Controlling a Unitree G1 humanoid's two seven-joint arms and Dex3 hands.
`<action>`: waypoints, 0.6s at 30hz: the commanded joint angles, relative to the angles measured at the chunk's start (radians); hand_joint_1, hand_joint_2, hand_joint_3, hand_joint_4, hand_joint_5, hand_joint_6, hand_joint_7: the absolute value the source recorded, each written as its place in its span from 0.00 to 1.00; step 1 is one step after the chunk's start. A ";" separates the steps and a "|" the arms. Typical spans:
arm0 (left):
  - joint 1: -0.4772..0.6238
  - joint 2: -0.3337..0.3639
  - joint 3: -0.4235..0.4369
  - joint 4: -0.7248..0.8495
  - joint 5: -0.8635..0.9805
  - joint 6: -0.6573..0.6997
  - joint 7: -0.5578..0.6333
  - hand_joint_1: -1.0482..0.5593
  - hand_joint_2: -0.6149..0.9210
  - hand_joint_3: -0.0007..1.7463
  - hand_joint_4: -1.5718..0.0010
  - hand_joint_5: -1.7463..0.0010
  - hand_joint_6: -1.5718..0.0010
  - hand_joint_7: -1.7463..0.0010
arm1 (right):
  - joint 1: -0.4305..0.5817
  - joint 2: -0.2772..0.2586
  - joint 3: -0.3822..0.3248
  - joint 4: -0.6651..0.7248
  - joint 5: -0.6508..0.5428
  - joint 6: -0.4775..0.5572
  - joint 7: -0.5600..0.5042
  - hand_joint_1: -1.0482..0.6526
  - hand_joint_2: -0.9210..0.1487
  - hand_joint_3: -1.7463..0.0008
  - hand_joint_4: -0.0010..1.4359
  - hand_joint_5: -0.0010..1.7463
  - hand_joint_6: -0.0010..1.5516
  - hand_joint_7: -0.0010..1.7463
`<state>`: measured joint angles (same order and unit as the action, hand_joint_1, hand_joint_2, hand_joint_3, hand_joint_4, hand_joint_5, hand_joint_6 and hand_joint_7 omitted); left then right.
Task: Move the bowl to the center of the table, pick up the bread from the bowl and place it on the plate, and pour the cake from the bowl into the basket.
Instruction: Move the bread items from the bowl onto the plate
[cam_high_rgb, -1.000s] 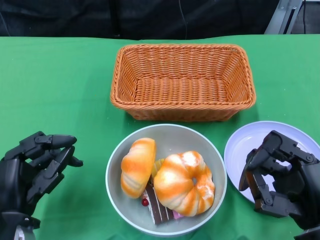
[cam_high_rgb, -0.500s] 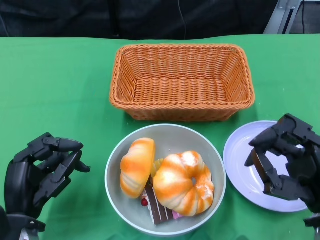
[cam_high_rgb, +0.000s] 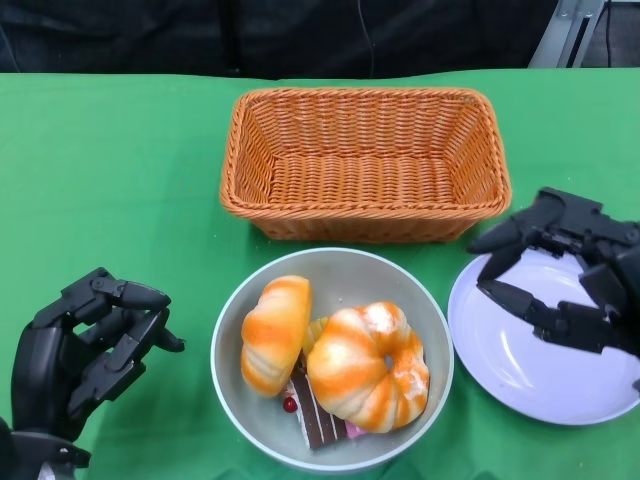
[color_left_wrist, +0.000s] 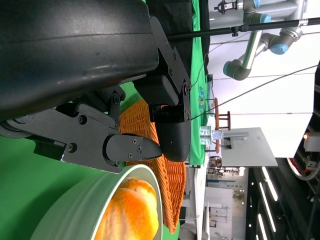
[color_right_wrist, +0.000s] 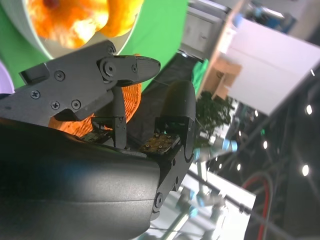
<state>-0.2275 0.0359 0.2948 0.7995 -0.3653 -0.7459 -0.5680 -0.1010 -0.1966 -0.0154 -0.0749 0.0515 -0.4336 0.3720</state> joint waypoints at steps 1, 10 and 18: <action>0.008 0.019 0.005 -0.006 -0.014 0.011 -0.017 0.55 1.00 0.15 0.48 0.22 0.44 0.38 | -0.081 -0.058 0.022 -0.038 -0.064 -0.004 0.017 0.42 0.04 0.98 0.37 0.62 0.39 0.33; 0.004 0.014 0.007 0.000 -0.015 0.021 -0.023 0.55 1.00 0.15 0.48 0.24 0.43 0.40 | -0.205 -0.127 0.088 -0.072 -0.200 -0.009 0.027 0.36 0.06 1.00 0.42 0.43 0.50 0.07; 0.002 0.004 0.004 0.012 -0.008 0.015 -0.022 0.55 1.00 0.16 0.48 0.25 0.43 0.42 | -0.312 -0.108 0.201 0.005 -0.279 -0.101 0.042 0.32 0.09 1.00 0.49 0.31 0.52 0.02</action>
<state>-0.2255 0.0354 0.2969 0.8058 -0.3661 -0.7268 -0.5851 -0.3617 -0.3090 0.1475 -0.0930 -0.2024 -0.4941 0.4044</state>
